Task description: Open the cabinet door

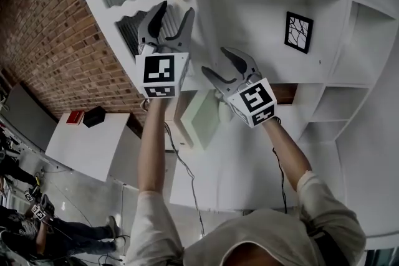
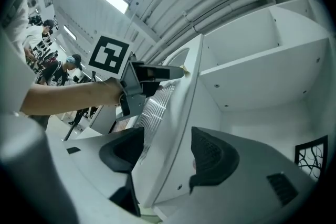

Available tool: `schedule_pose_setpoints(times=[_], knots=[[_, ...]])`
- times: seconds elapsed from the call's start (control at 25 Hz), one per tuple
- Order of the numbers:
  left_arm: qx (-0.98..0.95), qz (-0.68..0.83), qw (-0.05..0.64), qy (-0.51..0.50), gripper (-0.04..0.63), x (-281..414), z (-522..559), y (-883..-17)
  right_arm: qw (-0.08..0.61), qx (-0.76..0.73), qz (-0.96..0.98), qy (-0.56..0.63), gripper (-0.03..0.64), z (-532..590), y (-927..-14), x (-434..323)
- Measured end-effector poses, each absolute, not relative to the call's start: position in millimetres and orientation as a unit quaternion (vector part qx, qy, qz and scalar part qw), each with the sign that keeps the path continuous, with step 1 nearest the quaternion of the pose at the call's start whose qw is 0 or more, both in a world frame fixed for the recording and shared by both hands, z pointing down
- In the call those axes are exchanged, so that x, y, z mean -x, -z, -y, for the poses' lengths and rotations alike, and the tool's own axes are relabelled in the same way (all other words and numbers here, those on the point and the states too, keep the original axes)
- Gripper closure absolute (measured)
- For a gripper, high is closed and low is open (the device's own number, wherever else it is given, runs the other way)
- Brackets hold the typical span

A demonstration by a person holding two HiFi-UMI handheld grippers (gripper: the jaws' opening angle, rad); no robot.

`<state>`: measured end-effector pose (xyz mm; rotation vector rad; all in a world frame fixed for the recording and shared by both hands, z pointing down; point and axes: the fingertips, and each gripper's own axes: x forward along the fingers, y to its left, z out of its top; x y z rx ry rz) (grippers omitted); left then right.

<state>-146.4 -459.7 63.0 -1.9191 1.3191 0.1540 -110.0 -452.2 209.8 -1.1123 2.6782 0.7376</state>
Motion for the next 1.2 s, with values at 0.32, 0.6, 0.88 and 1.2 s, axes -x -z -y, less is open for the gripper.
schedule_pose_setpoints(times=[0.32,0.6,0.88,1.2], knots=[[0.746,-0.521,0.411,-0.058,0.410,135.3,472.7,-37.1,0.084,0.377,-0.895,-0.224,0.337,481.7,-203.0,126.2],[0.740,-0.522,0.418,-0.076,0.489,135.9,474.4,-34.3,0.096,0.379,-0.896,-0.213,0.362,490.6,-205.1,130.5],[0.741,-0.513,0.424,-0.087,0.491,137.4,461.2,-35.1,0.111,0.372,-0.896,-0.214,0.401,484.5,-204.6,133.9],[0.740,-0.510,0.431,-0.084,0.503,141.6,442.0,-36.4,0.125,0.353,-0.912,-0.170,0.446,473.4,-212.8,137.9]])
